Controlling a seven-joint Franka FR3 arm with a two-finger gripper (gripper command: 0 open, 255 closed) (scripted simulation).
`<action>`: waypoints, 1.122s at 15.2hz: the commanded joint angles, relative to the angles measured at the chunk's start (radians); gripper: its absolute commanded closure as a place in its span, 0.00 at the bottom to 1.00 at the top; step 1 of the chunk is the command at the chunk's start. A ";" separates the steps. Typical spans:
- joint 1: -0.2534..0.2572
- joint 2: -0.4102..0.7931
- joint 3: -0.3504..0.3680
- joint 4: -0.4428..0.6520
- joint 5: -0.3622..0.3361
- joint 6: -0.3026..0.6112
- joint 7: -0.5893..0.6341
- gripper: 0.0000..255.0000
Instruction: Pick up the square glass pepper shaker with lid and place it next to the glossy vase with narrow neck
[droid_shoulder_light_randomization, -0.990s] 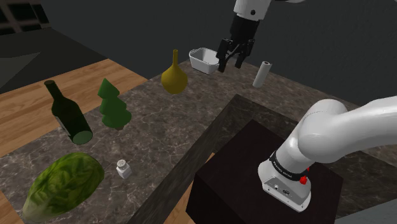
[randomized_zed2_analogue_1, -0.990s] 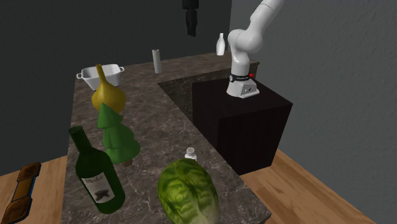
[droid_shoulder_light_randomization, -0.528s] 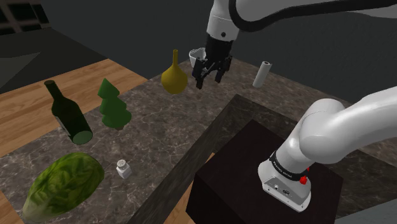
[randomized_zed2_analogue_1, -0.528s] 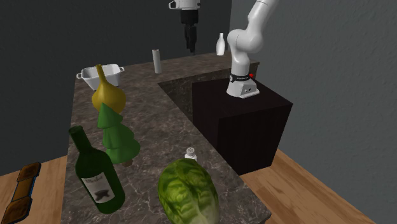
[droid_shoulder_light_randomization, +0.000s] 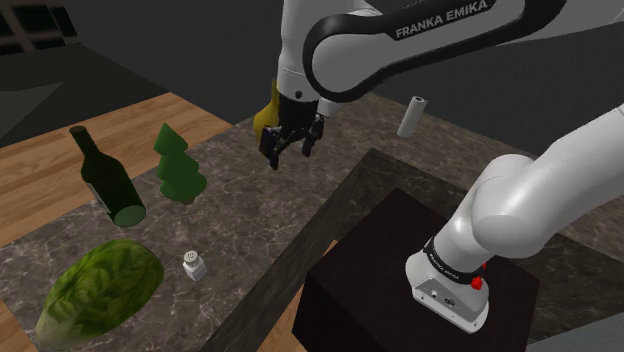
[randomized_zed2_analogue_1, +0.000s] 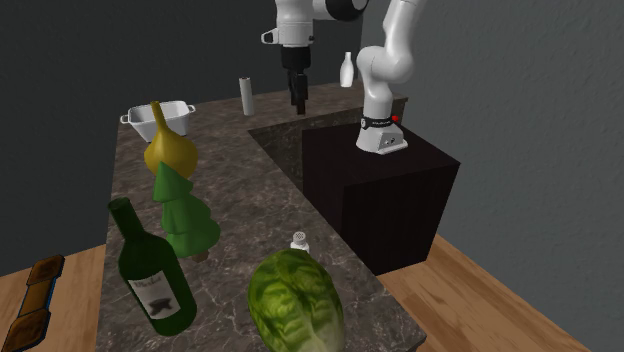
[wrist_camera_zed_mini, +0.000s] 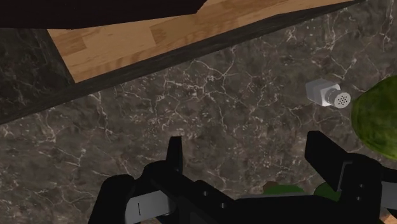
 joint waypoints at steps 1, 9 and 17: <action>0.007 0.070 0.037 0.017 -0.012 0.054 0.046 0.00; 0.034 0.375 0.137 0.162 -0.157 0.194 0.256 0.00; 0.145 0.699 0.126 0.391 -0.362 0.240 0.470 0.00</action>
